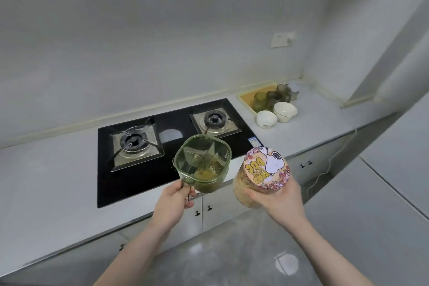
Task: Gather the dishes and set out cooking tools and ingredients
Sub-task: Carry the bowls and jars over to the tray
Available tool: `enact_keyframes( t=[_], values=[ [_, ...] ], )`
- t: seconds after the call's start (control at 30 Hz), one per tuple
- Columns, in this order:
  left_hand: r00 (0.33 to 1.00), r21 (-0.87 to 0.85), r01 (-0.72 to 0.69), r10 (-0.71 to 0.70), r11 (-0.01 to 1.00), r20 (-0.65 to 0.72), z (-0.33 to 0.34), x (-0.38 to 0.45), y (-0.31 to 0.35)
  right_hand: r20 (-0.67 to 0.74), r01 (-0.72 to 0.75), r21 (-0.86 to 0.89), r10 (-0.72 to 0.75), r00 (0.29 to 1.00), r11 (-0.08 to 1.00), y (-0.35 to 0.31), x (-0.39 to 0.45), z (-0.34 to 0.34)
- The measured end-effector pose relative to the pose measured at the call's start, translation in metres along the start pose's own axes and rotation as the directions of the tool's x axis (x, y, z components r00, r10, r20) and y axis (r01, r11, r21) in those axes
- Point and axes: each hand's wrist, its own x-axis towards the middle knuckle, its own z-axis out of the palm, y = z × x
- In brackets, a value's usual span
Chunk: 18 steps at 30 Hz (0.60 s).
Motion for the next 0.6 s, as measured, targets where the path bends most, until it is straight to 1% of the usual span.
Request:
enact_keyframes(
  t=[0.07, 0.13, 0.27, 0.37, 0.47, 0.6],
  values=[
    [0.999, -0.008, -0.002, 0.002, 1.000, 0.039, 0.048, 0.004, 0.012, -0.047, 0.007, -0.045, -0.009, 0.999, 0.999, 0.009, 0.012, -0.046],
    [0.998, -0.019, -0.007, 0.009, 1.000, 0.065, 0.069, 0.007, 0.019, -0.062, 0.016, -0.078, -0.021, 0.998, 0.997, 0.021, 0.020, -0.066],
    [0.990, 0.041, 0.002, -0.007, 0.999, 0.139, 0.134, 0.025, 0.037, -0.168, -0.034, -0.058, 0.024, 0.985, 0.998, 0.047, 0.043, -0.126],
    [0.983, 0.067, -0.003, -0.009, 0.998, 0.182, 0.170, 0.041, 0.052, -0.221, -0.065, -0.059, 0.051, 0.974, 0.996, 0.065, 0.065, -0.157],
    [0.975, 0.054, 0.001, -0.013, 0.999, 0.223, 0.203, 0.063, 0.066, -0.270, -0.098, -0.058, 0.079, 0.960, 0.993, 0.082, 0.091, -0.182],
    [0.963, 0.092, -0.012, -0.013, 0.996, 0.269, 0.241, 0.110, 0.078, -0.316, -0.142, -0.045, 0.120, 0.941, 0.989, 0.101, 0.129, -0.207]
  ],
)
